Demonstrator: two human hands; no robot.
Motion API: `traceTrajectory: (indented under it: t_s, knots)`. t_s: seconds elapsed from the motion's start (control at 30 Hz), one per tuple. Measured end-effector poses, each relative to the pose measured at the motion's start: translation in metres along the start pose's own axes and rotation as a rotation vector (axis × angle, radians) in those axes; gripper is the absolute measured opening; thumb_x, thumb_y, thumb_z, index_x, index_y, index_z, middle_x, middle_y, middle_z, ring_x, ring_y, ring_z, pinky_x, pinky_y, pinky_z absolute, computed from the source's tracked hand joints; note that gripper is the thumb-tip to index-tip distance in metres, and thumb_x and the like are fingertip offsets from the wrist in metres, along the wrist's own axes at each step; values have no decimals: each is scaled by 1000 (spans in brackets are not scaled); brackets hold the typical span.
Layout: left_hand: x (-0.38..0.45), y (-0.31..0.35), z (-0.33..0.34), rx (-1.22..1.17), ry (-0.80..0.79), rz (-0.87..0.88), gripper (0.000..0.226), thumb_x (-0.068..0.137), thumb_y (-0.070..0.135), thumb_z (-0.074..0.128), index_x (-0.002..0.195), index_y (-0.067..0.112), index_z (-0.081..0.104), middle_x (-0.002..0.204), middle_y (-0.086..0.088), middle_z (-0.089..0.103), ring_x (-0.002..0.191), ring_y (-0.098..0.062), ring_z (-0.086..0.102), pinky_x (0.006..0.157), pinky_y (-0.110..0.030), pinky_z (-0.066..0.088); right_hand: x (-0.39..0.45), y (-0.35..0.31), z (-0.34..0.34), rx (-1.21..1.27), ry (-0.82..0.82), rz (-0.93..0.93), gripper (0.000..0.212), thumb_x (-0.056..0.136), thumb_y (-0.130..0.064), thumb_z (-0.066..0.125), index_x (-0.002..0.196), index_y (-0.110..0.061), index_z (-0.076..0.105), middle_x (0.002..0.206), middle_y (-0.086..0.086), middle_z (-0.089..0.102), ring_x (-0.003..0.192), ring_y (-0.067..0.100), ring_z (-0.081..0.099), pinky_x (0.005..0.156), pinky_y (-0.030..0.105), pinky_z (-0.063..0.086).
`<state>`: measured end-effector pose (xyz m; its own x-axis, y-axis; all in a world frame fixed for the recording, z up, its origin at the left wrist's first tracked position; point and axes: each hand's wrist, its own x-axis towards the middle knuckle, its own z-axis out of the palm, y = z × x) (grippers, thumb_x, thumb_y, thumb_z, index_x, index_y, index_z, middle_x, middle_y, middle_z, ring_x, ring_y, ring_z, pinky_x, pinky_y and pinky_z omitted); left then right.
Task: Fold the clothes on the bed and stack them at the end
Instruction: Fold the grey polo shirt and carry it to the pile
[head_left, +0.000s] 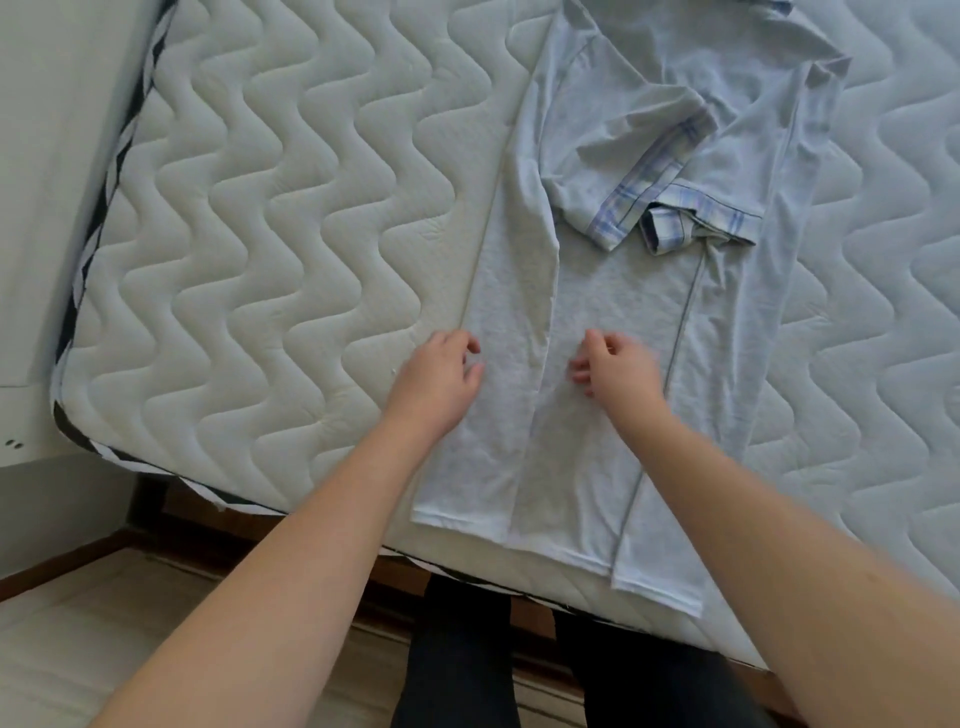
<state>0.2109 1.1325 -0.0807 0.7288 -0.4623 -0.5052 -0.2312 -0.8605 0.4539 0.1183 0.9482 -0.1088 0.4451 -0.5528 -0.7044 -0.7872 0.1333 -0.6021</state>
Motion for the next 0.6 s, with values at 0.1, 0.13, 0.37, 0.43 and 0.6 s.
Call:
traceTrajectory:
  t_s: [0.1,0.13,0.37,0.43,0.6]
  knots:
    - [35,29,-7,-27,11,94,25,97,24,55,119,13,59,114,-9,58,99,-27,59,89,-39,47,32,-40,-10,262,34,39,21,99,-33,52,94,-14,58,90,3,67,74,11,66,75,29,57]
    - [45,39,-7,-36,22,110,26,97,25,55,120,13,58,115,-9,58,98,-27,60,88,-39,47,41,-53,-11,374,26,74,21,98,-33,55,91,-14,57,93,4,66,77,12,65,72,26,56]
    - [88,74,0,-118,61,22,28,98,27,53,118,9,57,115,-13,61,104,-30,58,90,-41,46,88,-117,3,709,77,246,30,87,-29,73,108,-12,61,103,6,66,96,22,66,86,36,58]
    - [92,73,-3,-177,187,64,23,101,23,48,100,6,62,95,-15,64,90,-34,59,78,-44,45,94,-125,4,581,139,156,22,86,-22,70,104,-13,60,91,4,64,88,23,63,84,37,56]
    - [112,72,-16,-173,401,214,18,99,12,52,94,1,66,90,-16,64,86,-36,57,80,-48,45,108,-153,-33,345,239,-156,8,81,-23,60,85,-26,53,82,-5,59,74,13,56,65,26,48]
